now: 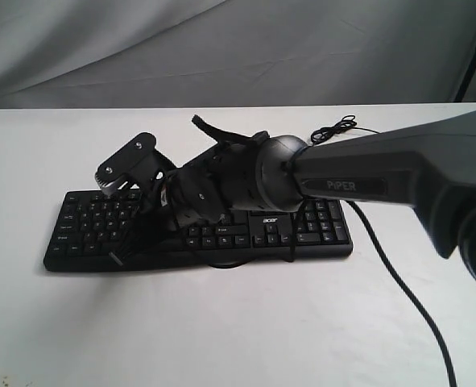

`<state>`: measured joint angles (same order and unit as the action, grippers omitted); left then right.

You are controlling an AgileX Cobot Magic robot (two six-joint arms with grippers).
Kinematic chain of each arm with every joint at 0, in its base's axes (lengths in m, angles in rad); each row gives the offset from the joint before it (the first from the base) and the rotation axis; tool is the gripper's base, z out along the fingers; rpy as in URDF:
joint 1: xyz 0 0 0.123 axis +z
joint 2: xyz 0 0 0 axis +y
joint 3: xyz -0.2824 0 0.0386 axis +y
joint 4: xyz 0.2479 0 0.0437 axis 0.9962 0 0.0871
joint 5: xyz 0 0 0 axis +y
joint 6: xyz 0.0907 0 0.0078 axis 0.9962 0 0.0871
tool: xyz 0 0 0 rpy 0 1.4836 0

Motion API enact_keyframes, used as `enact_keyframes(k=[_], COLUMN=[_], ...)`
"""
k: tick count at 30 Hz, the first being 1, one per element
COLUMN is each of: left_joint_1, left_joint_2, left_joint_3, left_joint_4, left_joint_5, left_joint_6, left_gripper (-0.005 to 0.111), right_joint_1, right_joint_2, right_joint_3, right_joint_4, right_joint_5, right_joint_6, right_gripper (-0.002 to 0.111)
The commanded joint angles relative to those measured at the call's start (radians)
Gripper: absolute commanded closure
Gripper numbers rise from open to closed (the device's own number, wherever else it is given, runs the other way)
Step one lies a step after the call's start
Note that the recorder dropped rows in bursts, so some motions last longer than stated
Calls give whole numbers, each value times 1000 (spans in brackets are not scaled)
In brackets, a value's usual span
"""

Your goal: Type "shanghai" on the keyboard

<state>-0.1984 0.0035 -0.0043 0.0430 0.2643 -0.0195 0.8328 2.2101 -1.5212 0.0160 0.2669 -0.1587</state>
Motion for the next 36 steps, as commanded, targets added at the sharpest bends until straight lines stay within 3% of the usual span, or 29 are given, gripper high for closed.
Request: enact_keyframes(k=[1, 36], left_joint_1=[-4, -4], left_joint_2=[-3, -3], left_joint_3=[4, 4], left_joint_4=[1, 1], left_joint_5=[-5, -5], left_joint_6=[-3, -3], left_gripper=[107, 107], right_joint_1=[-5, -18], right_joint_2=[21, 62], right_joint_3=[2, 0], right_joint_4=[2, -16], right_joint_5=[-12, -58], right_joint_6=[2, -5], right_gripper=[108, 108])
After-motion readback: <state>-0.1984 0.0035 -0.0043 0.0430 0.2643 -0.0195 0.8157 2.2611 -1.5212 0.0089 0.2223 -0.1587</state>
